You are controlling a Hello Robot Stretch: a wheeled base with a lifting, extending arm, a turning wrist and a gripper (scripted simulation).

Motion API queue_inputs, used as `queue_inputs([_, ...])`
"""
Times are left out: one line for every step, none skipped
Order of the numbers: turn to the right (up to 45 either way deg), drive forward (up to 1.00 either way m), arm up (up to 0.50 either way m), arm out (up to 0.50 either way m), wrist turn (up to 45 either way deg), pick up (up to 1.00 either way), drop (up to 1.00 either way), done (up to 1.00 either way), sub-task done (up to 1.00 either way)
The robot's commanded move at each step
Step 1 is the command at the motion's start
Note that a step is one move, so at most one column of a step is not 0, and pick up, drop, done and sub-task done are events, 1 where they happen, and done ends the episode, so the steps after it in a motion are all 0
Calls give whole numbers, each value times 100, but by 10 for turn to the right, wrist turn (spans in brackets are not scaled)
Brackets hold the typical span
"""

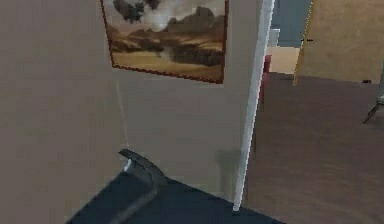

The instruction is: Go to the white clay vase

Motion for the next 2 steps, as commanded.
queue_inputs([0,15,0,0,0,0,0,0,0])
queue_inputs([360,0,0,0,0,0,0,0,0])
